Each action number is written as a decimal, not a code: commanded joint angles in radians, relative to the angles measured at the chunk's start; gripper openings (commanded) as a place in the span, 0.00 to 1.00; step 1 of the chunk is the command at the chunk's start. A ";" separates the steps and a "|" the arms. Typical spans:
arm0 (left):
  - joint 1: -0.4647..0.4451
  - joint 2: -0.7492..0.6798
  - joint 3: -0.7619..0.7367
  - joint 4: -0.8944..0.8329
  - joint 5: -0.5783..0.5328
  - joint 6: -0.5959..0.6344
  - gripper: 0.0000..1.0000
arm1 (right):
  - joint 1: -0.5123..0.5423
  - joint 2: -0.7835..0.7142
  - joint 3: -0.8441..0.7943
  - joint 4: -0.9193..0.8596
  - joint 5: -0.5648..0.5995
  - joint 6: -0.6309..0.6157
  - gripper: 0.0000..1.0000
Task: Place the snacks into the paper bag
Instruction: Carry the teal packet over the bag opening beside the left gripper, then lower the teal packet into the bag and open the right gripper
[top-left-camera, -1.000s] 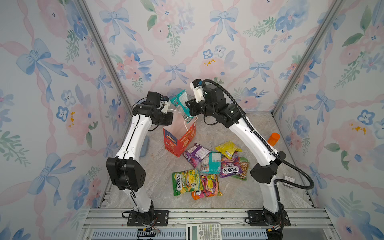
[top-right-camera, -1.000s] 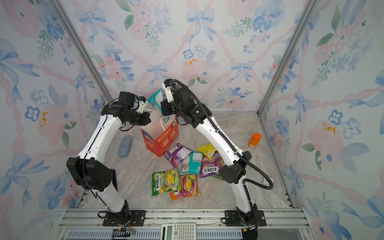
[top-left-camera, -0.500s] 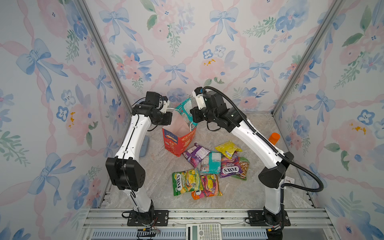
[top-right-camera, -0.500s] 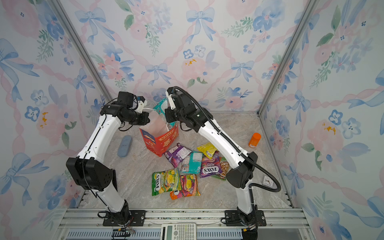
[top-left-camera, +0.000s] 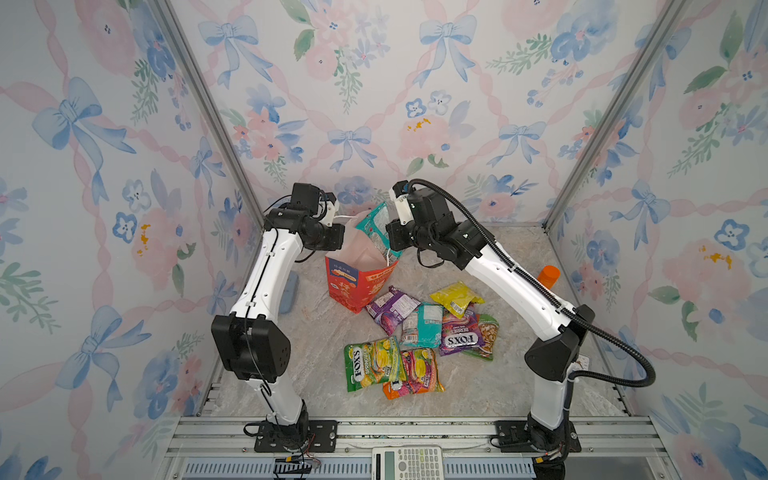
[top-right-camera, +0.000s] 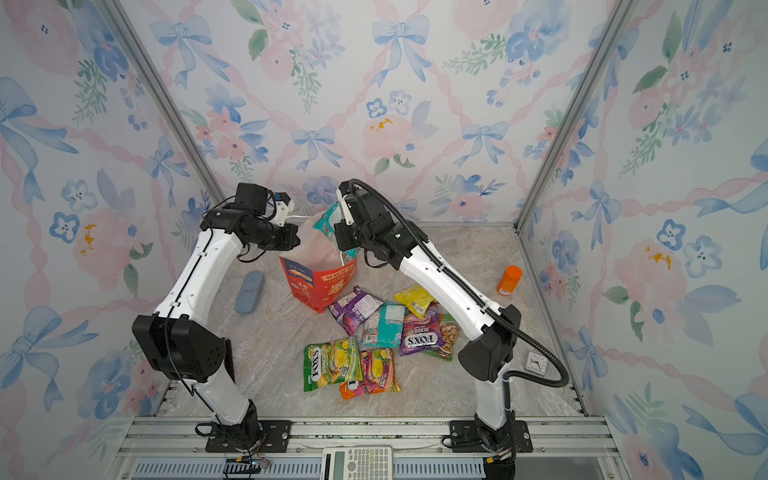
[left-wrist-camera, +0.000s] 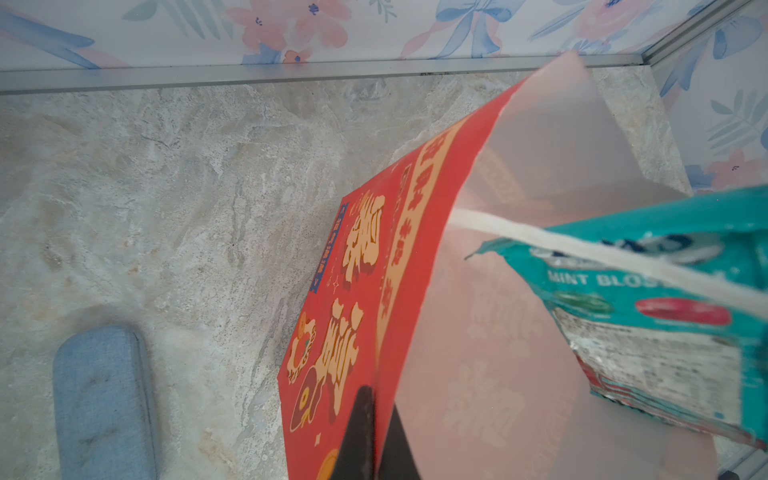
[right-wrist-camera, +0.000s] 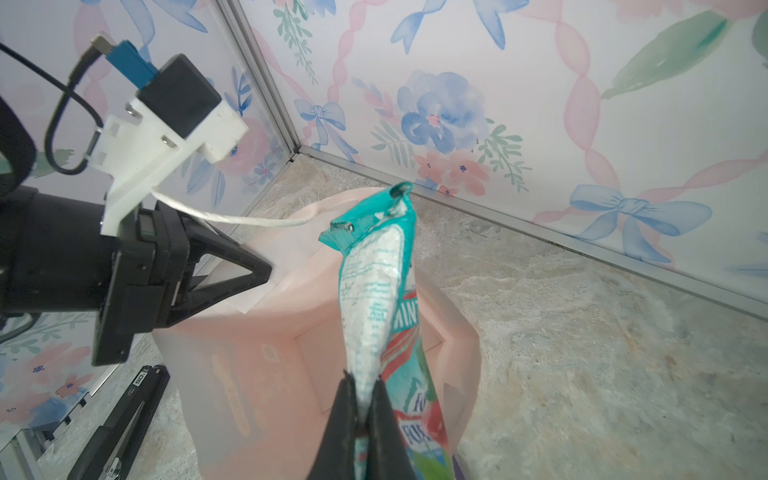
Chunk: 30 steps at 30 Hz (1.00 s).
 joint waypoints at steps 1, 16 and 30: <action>0.006 -0.007 0.006 -0.014 0.001 -0.010 0.00 | 0.001 -0.065 -0.026 0.049 0.025 -0.006 0.00; 0.008 -0.004 0.013 -0.012 0.008 -0.010 0.00 | 0.016 0.060 0.114 -0.077 -0.162 -0.083 0.00; 0.008 -0.001 0.017 -0.013 0.010 -0.007 0.00 | 0.018 0.209 0.289 -0.180 -0.198 -0.133 0.00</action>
